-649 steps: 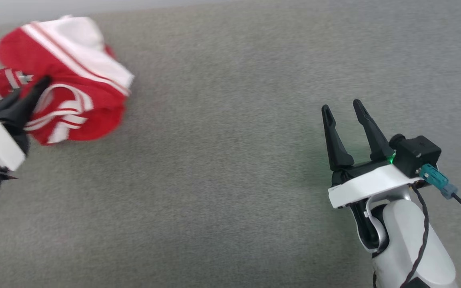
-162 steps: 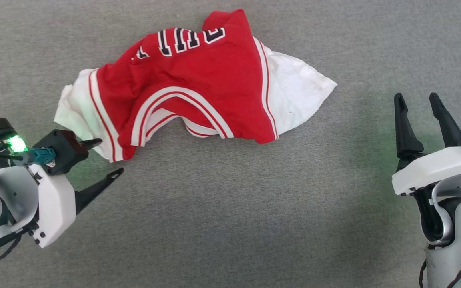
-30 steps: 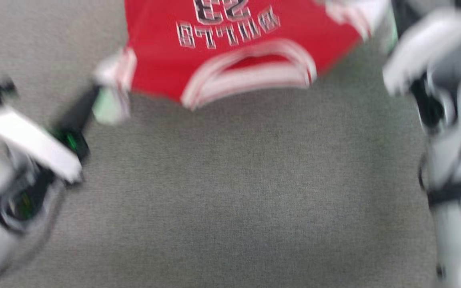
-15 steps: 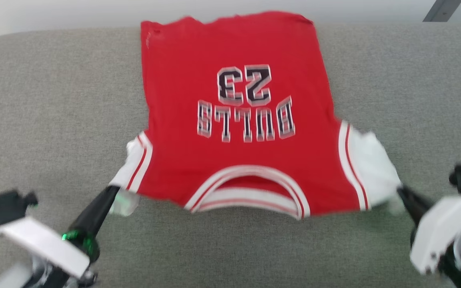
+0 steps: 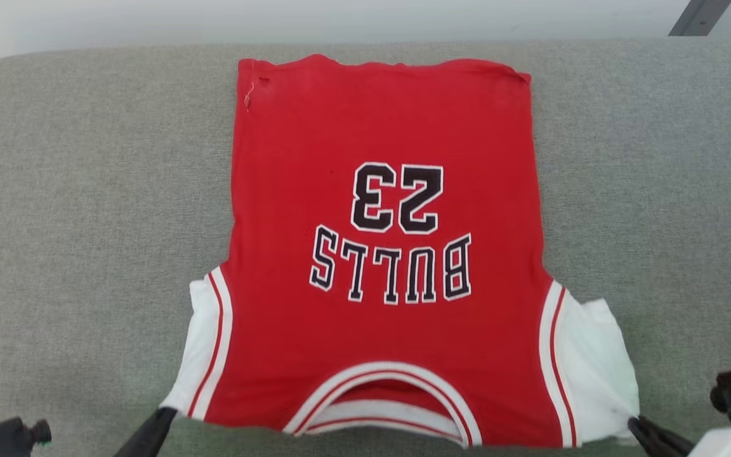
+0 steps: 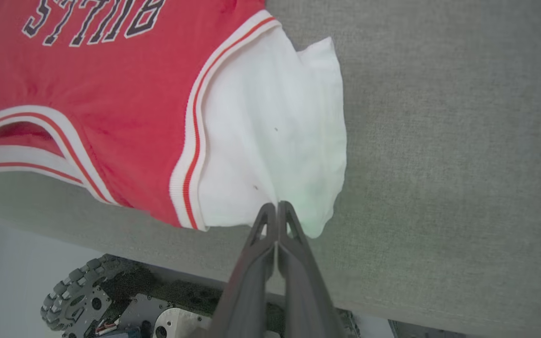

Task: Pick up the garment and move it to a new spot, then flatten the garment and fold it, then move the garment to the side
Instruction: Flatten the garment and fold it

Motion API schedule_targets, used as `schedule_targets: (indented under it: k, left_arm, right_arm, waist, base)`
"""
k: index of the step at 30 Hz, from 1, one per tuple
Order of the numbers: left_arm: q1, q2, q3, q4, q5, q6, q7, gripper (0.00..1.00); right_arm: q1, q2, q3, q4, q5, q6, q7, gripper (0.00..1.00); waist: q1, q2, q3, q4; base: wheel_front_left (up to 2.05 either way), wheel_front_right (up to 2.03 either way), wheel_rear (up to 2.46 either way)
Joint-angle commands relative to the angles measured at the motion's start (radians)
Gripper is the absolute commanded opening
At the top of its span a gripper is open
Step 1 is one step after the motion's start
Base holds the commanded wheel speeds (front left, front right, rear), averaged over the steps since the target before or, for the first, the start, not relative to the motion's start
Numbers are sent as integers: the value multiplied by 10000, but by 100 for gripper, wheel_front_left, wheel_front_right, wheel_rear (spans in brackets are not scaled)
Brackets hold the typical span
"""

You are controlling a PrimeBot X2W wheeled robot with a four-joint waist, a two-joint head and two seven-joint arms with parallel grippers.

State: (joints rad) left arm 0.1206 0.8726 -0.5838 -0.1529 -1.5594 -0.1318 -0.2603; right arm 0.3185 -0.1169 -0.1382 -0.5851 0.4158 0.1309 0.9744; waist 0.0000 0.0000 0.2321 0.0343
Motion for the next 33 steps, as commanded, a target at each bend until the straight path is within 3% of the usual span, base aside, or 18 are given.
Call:
schedule_targets:
  k: [1,6,10,20,27,28,29,30,33]
  left_arm:
    - [299,24,126,-107,112,24,-64,0]
    - [402,30,-77,103,443,24,-63,0]
    - [64,-218,-444,529,593,24,-52,0]
    - [-649,-762,-1137,1569,363,24,146,0]
    - [-1076,-1005,-1448,2226,358,24,97,0]
    - [-1128,-1004,-1473,2217,383,24,80,0]
    - [-1181,-993,-1488,2211,411,24,66,0]
    - [-1225,-957,-1478,2239,480,24,51,0]
    - [-1356,-966,-1390,2139,478,24,7,0]
  right_arm:
    - [249,12,-53,-215,93,-3,100,0]
    - [42,-68,-113,51,-167,-3,33,0]
    - [-402,-346,385,938,-524,-3,179,0]
    - [-1182,-195,1216,2944,-658,-3,-119,0]
    - [-1500,-315,1503,3230,-810,-3,-444,3]
    - [-1528,-337,1546,3133,-814,-3,-466,22]
    - [-1569,-345,1603,3011,-789,-3,-458,65]
    - [-1572,-366,1618,2879,-788,-3,-389,96]
    - [-1518,-547,1613,2217,-932,-3,-97,100]
  waist:
    - [0,0,7,15]
    - [0,0,-11,-10]
    - [0,0,15,-54]
    - [0,0,19,-49]
    - [0,0,113,-98]
    - [0,0,142,-106]
    - [0,0,166,-113]
    - [0,0,188,-120]
    - [0,0,328,-57]
  base:
    - [0,0,0]
    - [0,0,0]
    - [0,0,0]
    - [0,0,0]
    - [0,0,0]
    - [0,0,0]
    - [0,0,0]
    - [0,0,0]
    - [0,0,0]
